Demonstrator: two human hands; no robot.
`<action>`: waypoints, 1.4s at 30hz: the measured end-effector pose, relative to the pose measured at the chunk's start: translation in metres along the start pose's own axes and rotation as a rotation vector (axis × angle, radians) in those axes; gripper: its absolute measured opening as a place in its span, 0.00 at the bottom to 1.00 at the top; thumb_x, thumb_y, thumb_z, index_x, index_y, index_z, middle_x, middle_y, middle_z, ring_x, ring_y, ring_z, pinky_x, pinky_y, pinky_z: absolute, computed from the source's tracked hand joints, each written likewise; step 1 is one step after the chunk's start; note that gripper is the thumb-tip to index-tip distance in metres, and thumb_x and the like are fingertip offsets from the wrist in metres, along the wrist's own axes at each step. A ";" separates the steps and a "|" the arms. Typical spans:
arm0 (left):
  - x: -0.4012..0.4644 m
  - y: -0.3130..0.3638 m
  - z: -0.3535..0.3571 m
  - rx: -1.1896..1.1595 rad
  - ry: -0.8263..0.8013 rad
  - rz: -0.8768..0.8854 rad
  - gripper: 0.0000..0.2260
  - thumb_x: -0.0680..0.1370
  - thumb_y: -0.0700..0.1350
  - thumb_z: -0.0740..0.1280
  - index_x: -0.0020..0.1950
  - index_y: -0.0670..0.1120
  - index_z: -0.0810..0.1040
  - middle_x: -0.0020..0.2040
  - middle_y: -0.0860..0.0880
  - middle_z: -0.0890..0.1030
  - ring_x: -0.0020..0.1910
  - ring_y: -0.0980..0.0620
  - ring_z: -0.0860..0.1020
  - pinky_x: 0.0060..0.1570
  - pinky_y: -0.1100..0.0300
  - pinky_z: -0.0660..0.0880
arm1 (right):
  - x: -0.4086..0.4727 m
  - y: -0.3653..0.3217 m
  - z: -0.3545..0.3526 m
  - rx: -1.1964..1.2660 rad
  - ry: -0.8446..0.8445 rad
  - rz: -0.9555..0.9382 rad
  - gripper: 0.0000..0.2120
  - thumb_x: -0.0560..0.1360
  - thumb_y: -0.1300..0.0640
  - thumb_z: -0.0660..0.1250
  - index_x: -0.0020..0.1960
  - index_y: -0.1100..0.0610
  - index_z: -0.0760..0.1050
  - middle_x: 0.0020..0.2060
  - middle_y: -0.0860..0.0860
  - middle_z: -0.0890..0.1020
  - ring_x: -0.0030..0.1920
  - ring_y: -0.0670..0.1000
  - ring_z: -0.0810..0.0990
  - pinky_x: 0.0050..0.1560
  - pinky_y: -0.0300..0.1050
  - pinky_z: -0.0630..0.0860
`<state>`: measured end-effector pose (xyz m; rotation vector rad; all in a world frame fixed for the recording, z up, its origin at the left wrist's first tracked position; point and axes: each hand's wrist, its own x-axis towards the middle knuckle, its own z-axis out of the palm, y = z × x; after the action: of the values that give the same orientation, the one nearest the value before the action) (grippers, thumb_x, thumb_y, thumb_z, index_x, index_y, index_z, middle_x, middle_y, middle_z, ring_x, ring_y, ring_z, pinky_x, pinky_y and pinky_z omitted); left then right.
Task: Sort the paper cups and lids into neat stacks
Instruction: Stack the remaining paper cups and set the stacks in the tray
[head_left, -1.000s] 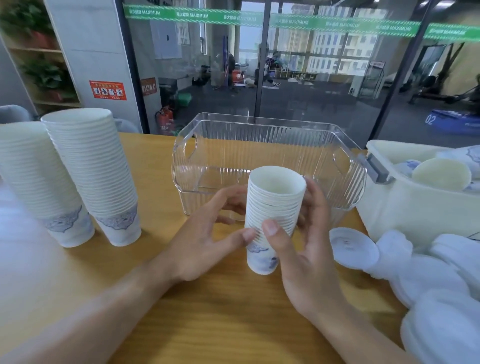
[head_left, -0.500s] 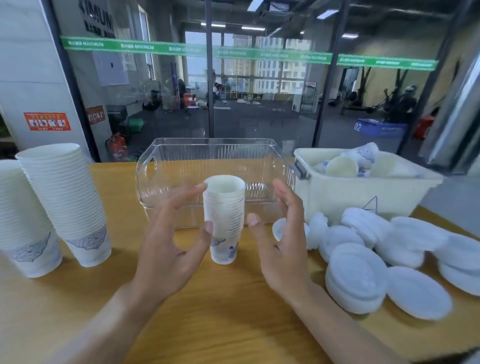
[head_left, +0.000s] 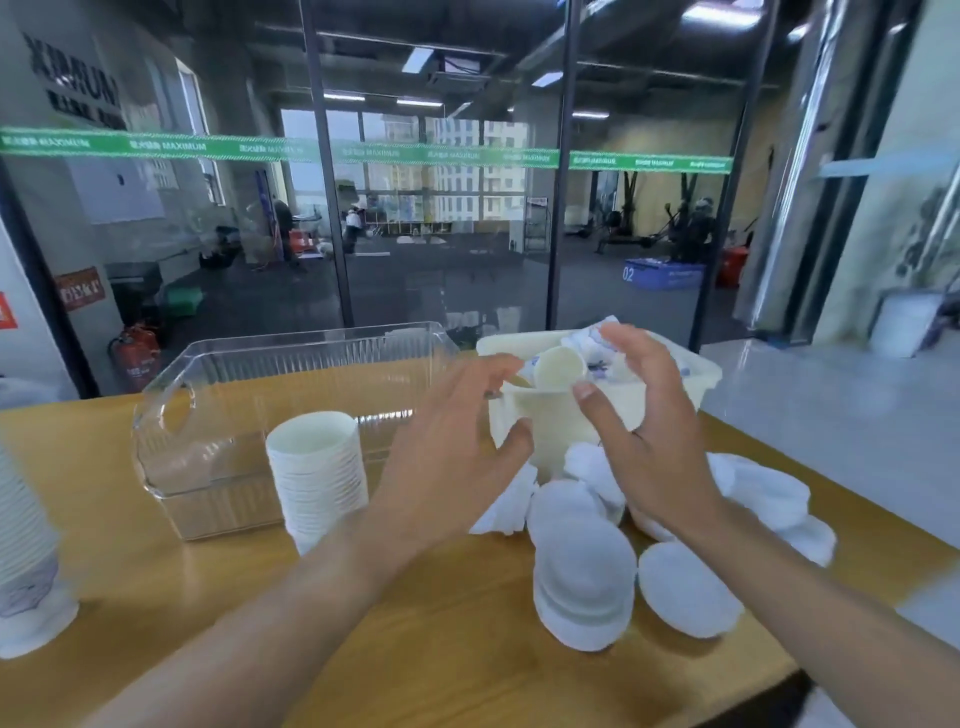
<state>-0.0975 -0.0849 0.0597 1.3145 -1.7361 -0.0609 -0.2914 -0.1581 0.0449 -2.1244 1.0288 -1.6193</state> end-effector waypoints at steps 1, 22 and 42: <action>0.015 0.003 0.007 0.022 -0.020 -0.023 0.21 0.80 0.50 0.70 0.71 0.59 0.70 0.65 0.63 0.74 0.59 0.67 0.72 0.61 0.59 0.75 | 0.011 0.011 -0.011 -0.046 0.003 0.014 0.26 0.81 0.45 0.66 0.76 0.51 0.67 0.72 0.44 0.72 0.72 0.42 0.69 0.71 0.38 0.64; 0.170 -0.026 0.097 0.412 -0.473 -0.350 0.25 0.74 0.61 0.74 0.62 0.47 0.75 0.54 0.49 0.81 0.54 0.46 0.80 0.58 0.48 0.79 | 0.138 0.129 -0.066 -0.395 -0.618 0.297 0.35 0.75 0.56 0.74 0.77 0.40 0.64 0.71 0.49 0.75 0.67 0.51 0.76 0.59 0.47 0.75; 0.086 -0.020 -0.076 -0.030 0.059 -0.214 0.29 0.77 0.56 0.75 0.74 0.53 0.70 0.56 0.59 0.81 0.52 0.60 0.82 0.46 0.63 0.81 | 0.094 -0.005 -0.003 0.116 -0.223 0.113 0.31 0.71 0.49 0.80 0.68 0.42 0.69 0.56 0.42 0.81 0.50 0.39 0.82 0.48 0.34 0.80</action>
<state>-0.0307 -0.1256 0.1464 1.4613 -1.5346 -0.1668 -0.2812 -0.2175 0.1173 -2.0737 0.9410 -1.3219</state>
